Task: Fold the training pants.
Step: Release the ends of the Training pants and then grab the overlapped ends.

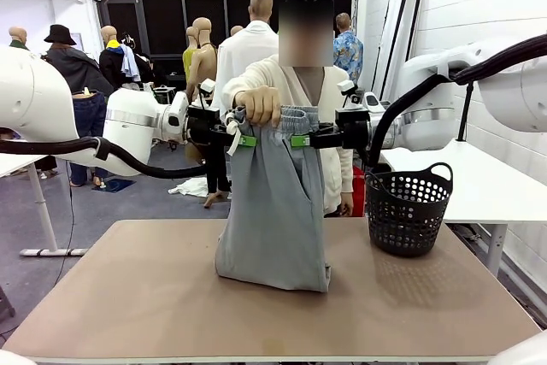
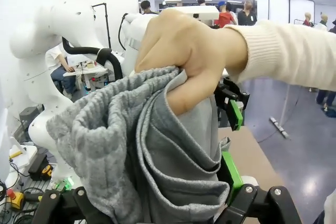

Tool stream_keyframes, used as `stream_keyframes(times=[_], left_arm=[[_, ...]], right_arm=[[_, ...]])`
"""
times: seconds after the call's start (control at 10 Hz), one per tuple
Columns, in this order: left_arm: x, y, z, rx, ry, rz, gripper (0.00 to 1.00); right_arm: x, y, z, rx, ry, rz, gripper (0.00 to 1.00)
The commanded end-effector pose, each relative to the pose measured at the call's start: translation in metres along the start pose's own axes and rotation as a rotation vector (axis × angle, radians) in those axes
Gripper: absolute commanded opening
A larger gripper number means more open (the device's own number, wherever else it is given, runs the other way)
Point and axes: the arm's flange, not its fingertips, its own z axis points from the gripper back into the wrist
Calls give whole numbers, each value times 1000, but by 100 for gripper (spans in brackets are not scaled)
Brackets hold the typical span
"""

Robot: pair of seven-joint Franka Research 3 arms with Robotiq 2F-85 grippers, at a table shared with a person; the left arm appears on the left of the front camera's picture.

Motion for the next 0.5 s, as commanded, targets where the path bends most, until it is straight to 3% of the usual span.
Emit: stream_keyframes(times=[0.0, 0.4], left_arm=[[1, 1, -6, 26, -18, 39, 100], [7, 5, -3, 74, -65, 15, 100]], right_arm=[[3, -12, -12, -4, -18, 10, 100], [0, -27, -10, -37, 3, 25, 100]])
